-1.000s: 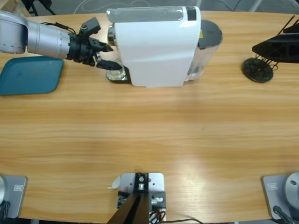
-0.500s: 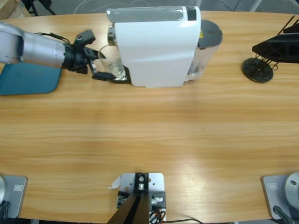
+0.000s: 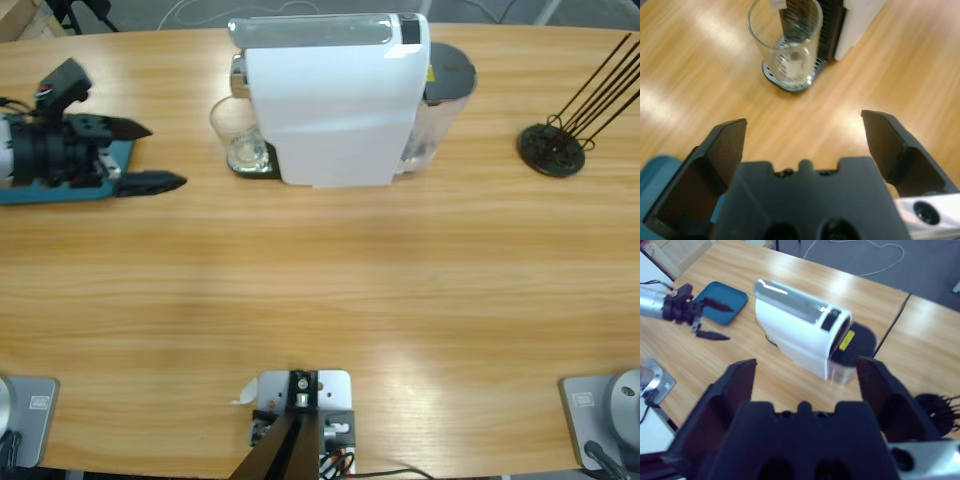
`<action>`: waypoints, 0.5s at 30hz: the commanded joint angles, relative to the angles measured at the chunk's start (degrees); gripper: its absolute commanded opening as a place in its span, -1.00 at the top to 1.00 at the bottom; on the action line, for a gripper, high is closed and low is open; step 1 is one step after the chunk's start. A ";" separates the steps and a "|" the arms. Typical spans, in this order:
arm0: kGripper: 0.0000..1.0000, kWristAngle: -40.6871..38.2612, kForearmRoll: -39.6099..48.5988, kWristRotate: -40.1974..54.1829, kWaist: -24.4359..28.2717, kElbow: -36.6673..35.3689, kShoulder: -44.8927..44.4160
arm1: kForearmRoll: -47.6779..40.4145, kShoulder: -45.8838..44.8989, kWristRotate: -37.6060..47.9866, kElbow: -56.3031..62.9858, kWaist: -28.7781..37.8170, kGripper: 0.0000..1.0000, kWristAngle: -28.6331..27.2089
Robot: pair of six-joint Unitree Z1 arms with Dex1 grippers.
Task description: Pour coffee
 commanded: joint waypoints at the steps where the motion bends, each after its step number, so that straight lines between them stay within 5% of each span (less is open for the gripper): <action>1: -1.00 5.20 7.40 -3.77 -6.44 3.43 -7.78 | 13.18 16.57 -0.86 -16.49 -4.11 1.00 -4.49; 15: -1.00 4.70 7.68 -4.49 -6.42 3.06 -6.10 | 25.78 33.99 -4.02 -36.64 -16.18 1.00 12.35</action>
